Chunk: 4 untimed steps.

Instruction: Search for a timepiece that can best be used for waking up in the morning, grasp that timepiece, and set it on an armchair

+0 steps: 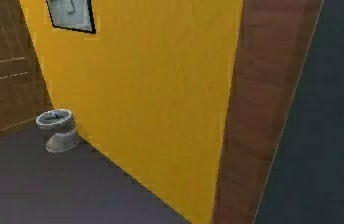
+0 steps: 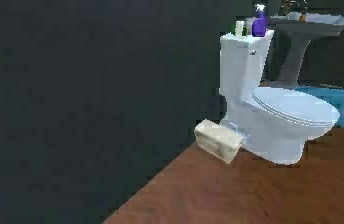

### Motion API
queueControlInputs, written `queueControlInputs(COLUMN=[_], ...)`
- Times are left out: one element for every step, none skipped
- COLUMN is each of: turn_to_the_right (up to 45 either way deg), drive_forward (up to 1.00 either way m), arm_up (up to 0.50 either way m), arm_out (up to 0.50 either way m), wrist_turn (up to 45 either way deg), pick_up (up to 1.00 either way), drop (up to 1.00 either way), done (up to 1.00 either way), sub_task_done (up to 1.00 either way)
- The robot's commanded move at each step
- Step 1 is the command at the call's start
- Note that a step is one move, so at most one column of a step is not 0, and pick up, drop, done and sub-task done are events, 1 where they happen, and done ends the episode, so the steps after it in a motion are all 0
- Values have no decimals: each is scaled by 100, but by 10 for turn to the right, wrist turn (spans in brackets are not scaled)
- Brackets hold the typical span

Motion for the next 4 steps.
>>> queueControlInputs(turn_to_the_right=[-450,-60,0,0], drive_forward=[0,0,5,100], arm_up=[0,0,0,0], arm_out=[0,0,0,0], wrist_turn=[0,0,0,0], pick_up=[0,0,0,0], drop=[0,0,0,0], done=[0,0,0,0], sub_task_done=[0,0,0,0])
